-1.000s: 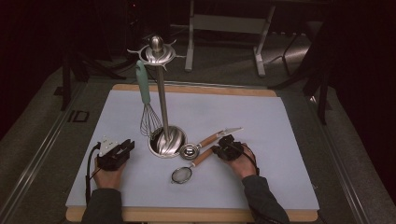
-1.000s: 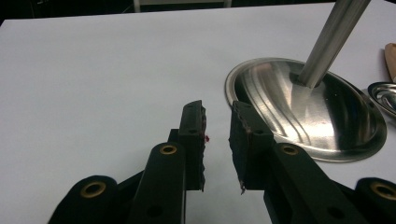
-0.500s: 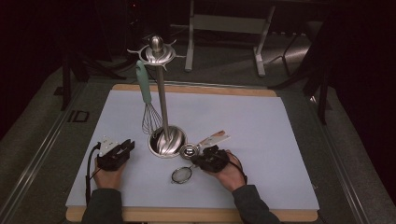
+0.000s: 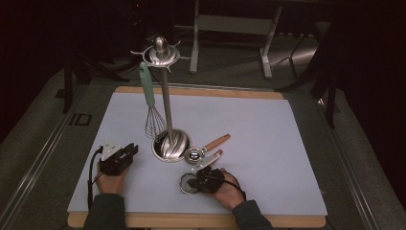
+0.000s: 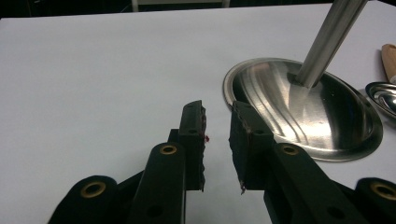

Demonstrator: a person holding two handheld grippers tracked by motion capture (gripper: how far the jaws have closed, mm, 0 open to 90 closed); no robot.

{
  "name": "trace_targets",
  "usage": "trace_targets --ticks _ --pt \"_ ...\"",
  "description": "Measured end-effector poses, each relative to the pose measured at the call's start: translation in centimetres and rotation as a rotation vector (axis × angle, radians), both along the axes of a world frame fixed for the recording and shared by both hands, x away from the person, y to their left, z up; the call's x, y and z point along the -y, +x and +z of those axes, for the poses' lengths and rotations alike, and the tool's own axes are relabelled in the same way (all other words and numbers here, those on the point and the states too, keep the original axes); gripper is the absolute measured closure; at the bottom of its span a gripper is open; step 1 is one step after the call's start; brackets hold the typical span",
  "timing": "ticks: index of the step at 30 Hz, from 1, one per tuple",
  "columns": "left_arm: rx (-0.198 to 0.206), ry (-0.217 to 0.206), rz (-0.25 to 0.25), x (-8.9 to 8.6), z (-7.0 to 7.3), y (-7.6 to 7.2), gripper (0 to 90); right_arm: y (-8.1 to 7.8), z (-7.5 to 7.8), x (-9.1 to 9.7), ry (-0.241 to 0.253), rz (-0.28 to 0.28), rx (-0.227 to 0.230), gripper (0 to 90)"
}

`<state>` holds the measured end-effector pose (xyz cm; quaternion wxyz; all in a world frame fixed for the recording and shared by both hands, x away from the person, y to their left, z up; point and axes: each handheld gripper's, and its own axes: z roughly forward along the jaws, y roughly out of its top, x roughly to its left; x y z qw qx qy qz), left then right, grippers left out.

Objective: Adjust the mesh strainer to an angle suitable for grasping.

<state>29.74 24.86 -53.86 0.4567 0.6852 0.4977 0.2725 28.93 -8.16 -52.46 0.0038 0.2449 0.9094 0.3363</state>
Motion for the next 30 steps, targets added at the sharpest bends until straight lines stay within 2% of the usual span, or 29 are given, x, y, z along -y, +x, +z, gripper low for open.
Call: trace_targets --ticks 2,8,11,15,21,30 --pt "0.0 0.0 0.001 0.0 0.0 0.0 75.1 -0.1 0.0 0.6 0.019 -0.003 -0.018 89.8" --pt "0.0 0.0 0.0 0.0 0.0 0.0 75.1 -0.3 0.1 2.0 0.003 -0.005 -0.011 89.7" --pt "0.0 0.001 0.0 0.0 0.0 0.0 75.1 -0.3 0.1 3.0 0.026 -0.014 -0.03 89.8" --pt "0.0 0.001 0.001 0.0 0.0 0.0 75.1 -0.3 0.3 3.8 -0.004 -0.024 -0.007 89.8" --pt "0.0 0.001 0.001 0.0 0.0 0.0 75.1 0.1 0.5 5.5 -0.033 -0.04 -0.003 89.8" --pt "-0.001 0.0 0.001 0.0 0.0 0.0 75.0 1.0 0.8 8.9 -0.048 -0.12 -0.011 89.8"
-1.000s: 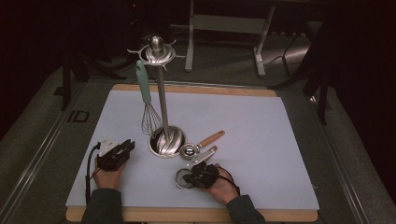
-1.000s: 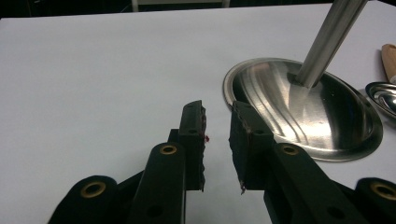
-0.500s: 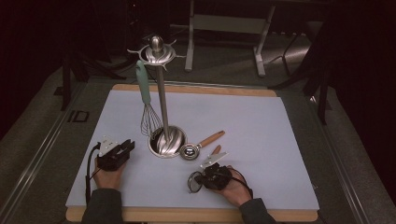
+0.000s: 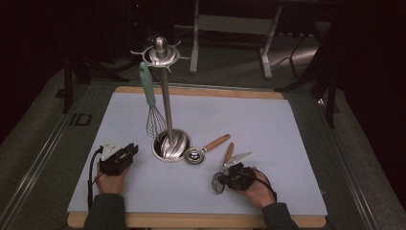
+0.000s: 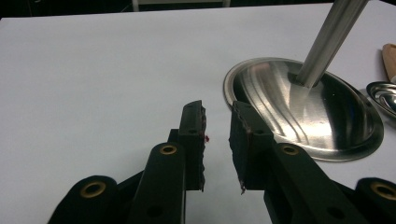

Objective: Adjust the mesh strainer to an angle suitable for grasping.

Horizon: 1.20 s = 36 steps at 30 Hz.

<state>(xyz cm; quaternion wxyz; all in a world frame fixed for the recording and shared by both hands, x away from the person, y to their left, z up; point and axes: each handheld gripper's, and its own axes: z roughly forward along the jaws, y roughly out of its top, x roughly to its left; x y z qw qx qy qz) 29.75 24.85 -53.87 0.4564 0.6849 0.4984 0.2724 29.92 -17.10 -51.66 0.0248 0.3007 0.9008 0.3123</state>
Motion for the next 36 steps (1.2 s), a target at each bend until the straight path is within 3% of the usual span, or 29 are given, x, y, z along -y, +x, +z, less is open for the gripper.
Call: trace_targets --ticks 8,10,15,17,23,30,33,36 --pt "-0.002 0.002 0.001 0.0 0.0 0.0 74.7 0.6 0.4 3.1 -0.004 -0.057 -0.012 89.8" --pt "-0.002 0.004 0.001 0.0 0.0 0.0 74.7 0.7 0.5 3.6 -0.061 -0.086 0.002 89.8" --pt "-0.004 0.007 0.002 0.1 0.0 0.1 74.7 0.9 0.9 4.2 -0.029 -0.116 0.005 89.2" --pt "-0.003 0.006 0.001 0.1 0.0 0.1 74.7 1.1 1.1 4.0 -0.018 -0.121 0.011 82.9" --pt "-0.002 0.002 -0.001 0.0 0.0 0.0 74.5 2.2 1.6 3.5 0.056 -0.21 0.022 63.4" --pt "-0.004 0.0 0.0 0.0 0.0 0.0 74.1 4.4 1.0 2.7 0.153 -0.313 -0.063 48.5" --pt "-0.004 0.0 -0.001 0.0 0.0 0.0 74.0 5.2 0.6 2.1 0.163 -0.362 -0.077 43.6" --pt "-0.002 -0.001 -0.001 0.0 0.0 0.0 74.0 5.7 0.2 1.2 0.14 -0.381 -0.085 36.2"
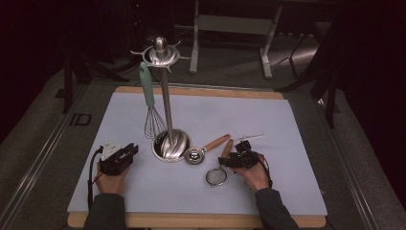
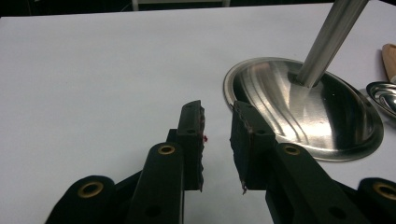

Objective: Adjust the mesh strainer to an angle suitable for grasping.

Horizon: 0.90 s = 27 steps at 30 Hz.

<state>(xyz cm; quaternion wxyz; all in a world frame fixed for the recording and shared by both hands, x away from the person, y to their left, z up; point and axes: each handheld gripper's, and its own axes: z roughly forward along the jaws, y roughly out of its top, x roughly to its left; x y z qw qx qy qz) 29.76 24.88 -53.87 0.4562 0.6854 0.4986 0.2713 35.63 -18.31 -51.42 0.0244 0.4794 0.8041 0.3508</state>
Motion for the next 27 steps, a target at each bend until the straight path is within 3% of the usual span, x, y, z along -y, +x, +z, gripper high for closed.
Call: trace_targets --ticks 9,14,17,20,24,27 --pt "0.003 -0.004 0.0 0.0 0.0 0.0 73.8 0.6 -0.3 -1.8 -0.092 -0.028 -0.019 34.3" --pt "0.003 -0.005 0.0 0.0 0.0 0.0 73.7 0.3 -0.2 -2.6 -0.166 -0.022 0.012 35.1" --pt "0.003 -0.006 0.0 0.0 0.0 0.0 73.7 0.0 -0.2 -3.3 -0.249 -0.003 0.052 39.7" --pt "0.004 -0.009 0.001 -0.1 0.0 0.0 73.6 0.0 0.0 -3.3 -0.251 -0.009 0.033 46.0" --pt "0.004 -0.009 0.001 -0.1 0.0 0.0 73.5 0.0 0.3 -2.5 -0.209 -0.008 -0.013 54.4" --pt "0.004 -0.01 0.001 -0.1 0.0 0.0 73.3 -0.2 0.6 -1.8 -0.203 0.002 -0.021 60.6"
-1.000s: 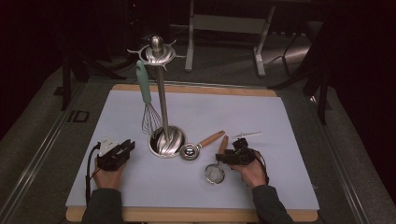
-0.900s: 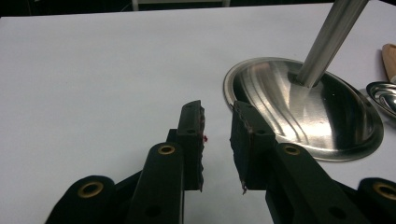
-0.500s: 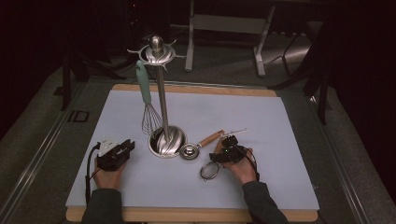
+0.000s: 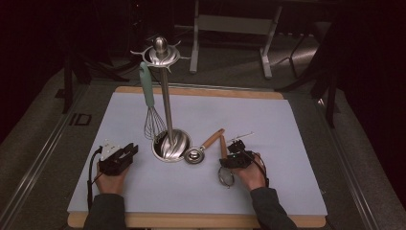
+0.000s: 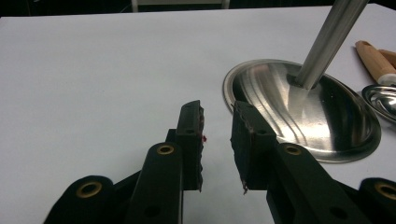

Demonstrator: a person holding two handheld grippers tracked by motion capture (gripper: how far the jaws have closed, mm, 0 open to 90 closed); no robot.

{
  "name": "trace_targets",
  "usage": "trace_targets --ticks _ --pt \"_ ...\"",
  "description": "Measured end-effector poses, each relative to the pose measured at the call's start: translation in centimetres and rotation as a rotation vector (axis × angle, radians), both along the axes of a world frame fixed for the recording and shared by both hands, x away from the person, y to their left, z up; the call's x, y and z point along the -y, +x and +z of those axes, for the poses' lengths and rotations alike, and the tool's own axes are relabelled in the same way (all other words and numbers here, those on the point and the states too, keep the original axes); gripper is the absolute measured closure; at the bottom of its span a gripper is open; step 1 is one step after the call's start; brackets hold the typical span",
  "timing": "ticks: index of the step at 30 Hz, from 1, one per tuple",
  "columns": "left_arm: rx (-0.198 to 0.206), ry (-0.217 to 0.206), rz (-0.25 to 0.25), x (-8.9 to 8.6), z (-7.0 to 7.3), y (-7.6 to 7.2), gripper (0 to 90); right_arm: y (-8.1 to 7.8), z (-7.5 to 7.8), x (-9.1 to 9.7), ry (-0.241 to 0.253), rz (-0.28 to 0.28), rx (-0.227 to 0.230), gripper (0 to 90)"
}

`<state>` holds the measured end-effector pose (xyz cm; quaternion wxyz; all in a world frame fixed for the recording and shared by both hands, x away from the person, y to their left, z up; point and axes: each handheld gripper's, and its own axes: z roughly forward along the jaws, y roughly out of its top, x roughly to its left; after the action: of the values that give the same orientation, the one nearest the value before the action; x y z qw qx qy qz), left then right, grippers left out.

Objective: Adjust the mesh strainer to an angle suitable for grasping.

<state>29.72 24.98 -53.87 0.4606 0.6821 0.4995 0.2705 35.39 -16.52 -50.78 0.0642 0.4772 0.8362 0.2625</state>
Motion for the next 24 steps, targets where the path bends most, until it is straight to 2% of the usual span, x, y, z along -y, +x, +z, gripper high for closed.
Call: trace_targets --ticks 3,5,10,13,15,18,20,22,24 --pt "-0.001 0.001 0.001 0.0 0.0 0.0 73.2 -0.1 0.4 0.8 0.011 0.014 0.002 64.7" --pt "-0.001 0.001 0.001 0.0 0.0 0.0 73.1 -0.2 0.6 1.0 -0.017 0.029 0.006 66.4" --pt "-0.002 0.001 0.001 0.0 0.0 0.0 73.1 -0.6 1.1 1.4 -0.043 0.065 0.008 72.2" --pt "-0.002 0.0 0.0 0.0 0.0 0.0 73.0 -0.7 1.7 1.6 -0.116 0.084 0.032 72.9" --pt "-0.002 0.0 0.0 0.0 0.0 0.0 73.0 -0.6 1.6 1.8 -0.102 0.108 0.002 72.7" --pt "-0.002 0.001 0.001 0.0 0.0 0.0 73.0 -0.7 1.4 1.7 -0.079 0.115 -0.005 71.6" --pt "-0.002 0.001 0.001 0.0 0.0 0.0 72.9 -0.6 1.5 1.7 -0.007 0.132 -0.026 67.5" --pt "-0.003 0.001 0.002 0.0 0.0 0.0 72.8 -0.6 1.8 1.5 0.031 0.138 -0.031 66.9" --pt "-0.003 0.0 0.002 0.0 0.0 0.0 72.8 -0.5 1.9 1.3 0.027 0.139 -0.032 66.4"
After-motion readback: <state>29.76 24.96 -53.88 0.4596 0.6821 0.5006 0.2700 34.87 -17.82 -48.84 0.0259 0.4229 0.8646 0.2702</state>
